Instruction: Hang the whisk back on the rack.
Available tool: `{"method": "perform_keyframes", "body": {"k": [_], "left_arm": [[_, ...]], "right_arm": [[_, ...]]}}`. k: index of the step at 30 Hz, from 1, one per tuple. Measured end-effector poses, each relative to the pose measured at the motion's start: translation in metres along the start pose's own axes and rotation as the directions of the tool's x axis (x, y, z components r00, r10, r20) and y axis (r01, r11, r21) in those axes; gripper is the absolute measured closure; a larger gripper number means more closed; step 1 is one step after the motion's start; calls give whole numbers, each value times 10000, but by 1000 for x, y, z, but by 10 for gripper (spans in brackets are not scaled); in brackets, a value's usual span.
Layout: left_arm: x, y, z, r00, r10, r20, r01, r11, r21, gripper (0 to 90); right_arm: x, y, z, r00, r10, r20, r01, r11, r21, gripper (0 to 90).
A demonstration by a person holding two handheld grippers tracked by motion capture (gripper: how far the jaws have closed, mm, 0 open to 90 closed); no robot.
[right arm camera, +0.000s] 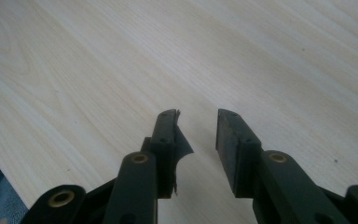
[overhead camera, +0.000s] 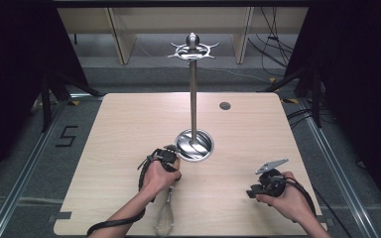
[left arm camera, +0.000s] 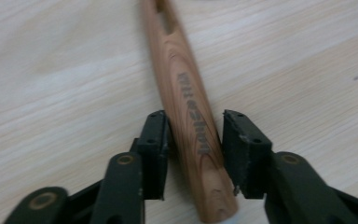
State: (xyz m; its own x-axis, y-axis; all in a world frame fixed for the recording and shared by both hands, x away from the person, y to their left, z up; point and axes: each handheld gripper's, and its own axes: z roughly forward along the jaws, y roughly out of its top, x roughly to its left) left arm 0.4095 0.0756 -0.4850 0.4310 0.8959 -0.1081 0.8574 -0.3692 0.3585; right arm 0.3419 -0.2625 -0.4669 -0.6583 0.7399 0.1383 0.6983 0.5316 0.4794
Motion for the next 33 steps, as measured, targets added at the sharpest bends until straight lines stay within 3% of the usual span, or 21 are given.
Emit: {"method": "perform_keyframes", "body": {"k": [6,9,12,15,16,17,18,21,26,27,31,33], "left_arm": [[13,-4,-3,9998,138,-140,-138,9999,57,675],[15,-4,-6,9991,419,-52,-417,9985,368,677],[16,-6,-7,9987,516,-16,-516,9985,206,683],[17,-13,-11,9978,657,87,-653,9970,-421,692],[17,-13,-11,9978,657,87,-653,9970,-421,693],[18,-16,-18,9974,630,341,-603,9954,-745,694],[17,-18,-20,9980,531,330,-497,9941,-959,694],[19,-22,-22,9975,609,352,-567,9924,-1097,695],[23,-24,-15,9962,764,406,-720,9923,-1008,695],[22,-25,-13,9977,598,321,-566,9941,-930,695],[23,-22,-10,9953,870,429,-838,9938,-731,694],[23,-19,-10,9944,1016,288,-997,9933,-586,691]], "right_arm": [[2,-1,2,9999,98,-133,-95,9998,169,691],[0,-1,2,10000,57,-59,-56,9999,118,689],[1,-1,2,9999,104,-100,-104,9999,63,686],[1,-1,2,9999,109,-99,-109,9999,36,682],[1,-1,2,9999,105,-96,-105,9999,40,681],[1,-1,2,9999,87,-96,-87,10000,39,680],[1,-1,2,9999,74,-80,-73,10000,32,679],[1,-1,3,9999,85,-76,-84,10000,47,677],[1,0,3,10000,26,-33,-26,10000,48,677],[1,0,2,10000,46,-38,-46,10000,30,676],[1,-1,3,10000,80,-57,-80,10000,11,673],[1,-1,3,9999,101,-74,-101,9999,7,669]]}}
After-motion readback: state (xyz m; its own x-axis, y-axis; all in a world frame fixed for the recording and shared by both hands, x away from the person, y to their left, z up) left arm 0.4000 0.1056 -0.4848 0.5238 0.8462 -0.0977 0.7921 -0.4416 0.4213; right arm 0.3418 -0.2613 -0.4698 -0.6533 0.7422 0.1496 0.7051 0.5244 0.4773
